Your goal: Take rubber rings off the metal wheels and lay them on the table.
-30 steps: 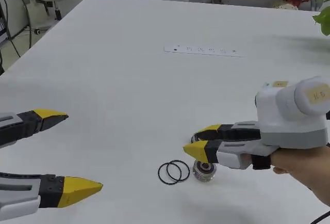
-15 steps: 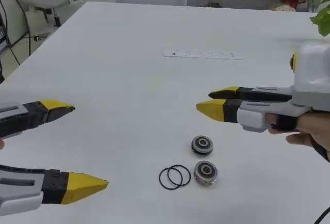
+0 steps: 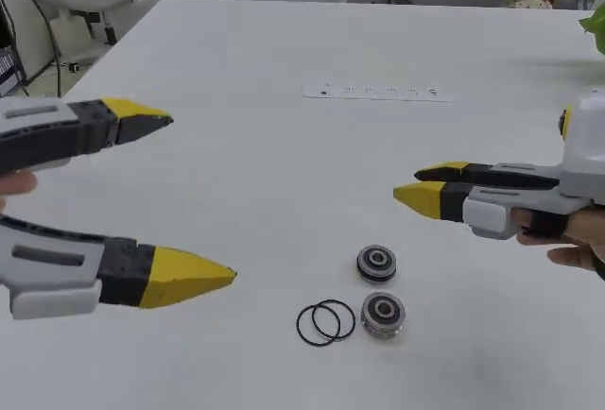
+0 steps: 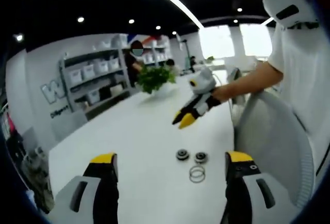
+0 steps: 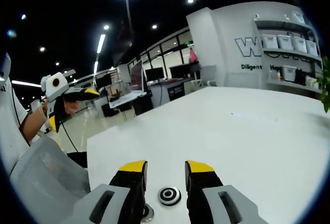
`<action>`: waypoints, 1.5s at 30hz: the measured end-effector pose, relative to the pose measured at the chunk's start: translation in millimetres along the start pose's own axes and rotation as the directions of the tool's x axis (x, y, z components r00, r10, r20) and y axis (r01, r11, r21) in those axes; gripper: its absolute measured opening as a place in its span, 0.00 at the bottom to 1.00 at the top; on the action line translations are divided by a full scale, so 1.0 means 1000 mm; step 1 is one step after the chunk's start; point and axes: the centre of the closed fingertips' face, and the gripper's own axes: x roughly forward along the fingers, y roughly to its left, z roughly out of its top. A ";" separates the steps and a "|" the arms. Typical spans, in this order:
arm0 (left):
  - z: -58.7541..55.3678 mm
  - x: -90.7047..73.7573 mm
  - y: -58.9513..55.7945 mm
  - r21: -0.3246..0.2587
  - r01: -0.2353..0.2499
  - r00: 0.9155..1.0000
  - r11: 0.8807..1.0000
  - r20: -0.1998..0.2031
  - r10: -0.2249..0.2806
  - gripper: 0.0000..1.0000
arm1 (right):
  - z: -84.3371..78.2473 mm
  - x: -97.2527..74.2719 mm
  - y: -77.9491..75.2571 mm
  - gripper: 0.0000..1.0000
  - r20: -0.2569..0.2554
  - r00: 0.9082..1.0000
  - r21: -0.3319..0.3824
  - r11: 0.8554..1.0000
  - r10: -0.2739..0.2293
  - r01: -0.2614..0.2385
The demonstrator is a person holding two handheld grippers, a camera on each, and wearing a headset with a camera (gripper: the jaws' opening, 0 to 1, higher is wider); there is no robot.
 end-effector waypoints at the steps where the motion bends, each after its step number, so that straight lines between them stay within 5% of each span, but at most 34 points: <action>1: 0.006 0.004 0.002 0.013 0.006 1.000 1.000 0.012 -0.006 0.87 | -0.007 0.000 -0.004 0.27 -0.015 1.000 0.009 1.000 -0.007 0.007; 8: 0.023 0.031 0.003 0.051 0.024 0.999 0.998 0.048 -0.027 0.84 | -0.035 0.000 -0.018 0.27 -0.065 0.998 0.098 0.995 -0.023 0.030; 12: 0.029 0.049 -0.002 0.073 0.066 0.996 0.995 0.057 -0.071 0.82 | -0.055 0.002 -0.022 0.26 -0.139 0.990 0.055 0.997 -0.037 0.045; 23: 0.033 0.100 -0.012 0.109 0.160 0.984 0.981 0.060 -0.167 0.74 | -0.078 0.009 -0.021 0.29 -0.225 0.973 -0.021 0.999 -0.044 0.040; 27: 0.018 0.122 -0.013 0.130 0.175 0.984 0.976 -0.009 -0.175 0.68 | -0.082 0.011 -0.018 0.29 -0.246 0.968 -0.046 0.999 -0.037 0.026; 30: 0.012 0.136 -0.017 0.131 0.197 0.980 0.972 -0.023 -0.196 0.67 | -0.084 0.011 -0.017 0.29 -0.253 0.967 -0.054 0.998 -0.032 0.019; 36: 0.006 0.158 -0.023 0.097 0.241 0.970 0.966 -0.004 -0.241 0.66 | -0.086 0.011 -0.016 0.29 -0.261 0.965 -0.058 0.998 -0.027 0.012; 38: 0.004 0.164 -0.021 0.084 0.234 0.972 0.968 0.005 -0.236 0.63 | -0.087 0.011 -0.016 0.28 -0.260 0.965 -0.058 0.998 -0.026 0.011; 42: 0.000 0.178 -0.006 -0.032 0.196 0.978 0.980 0.073 -0.194 0.55 | -0.087 0.011 -0.017 0.28 -0.260 0.965 -0.063 0.998 -0.029 0.013; 45: -0.013 0.185 -0.001 -0.050 0.169 0.984 0.984 0.059 -0.166 0.49 | -0.086 0.010 -0.018 0.28 -0.257 0.966 -0.064 0.998 -0.035 0.019</action>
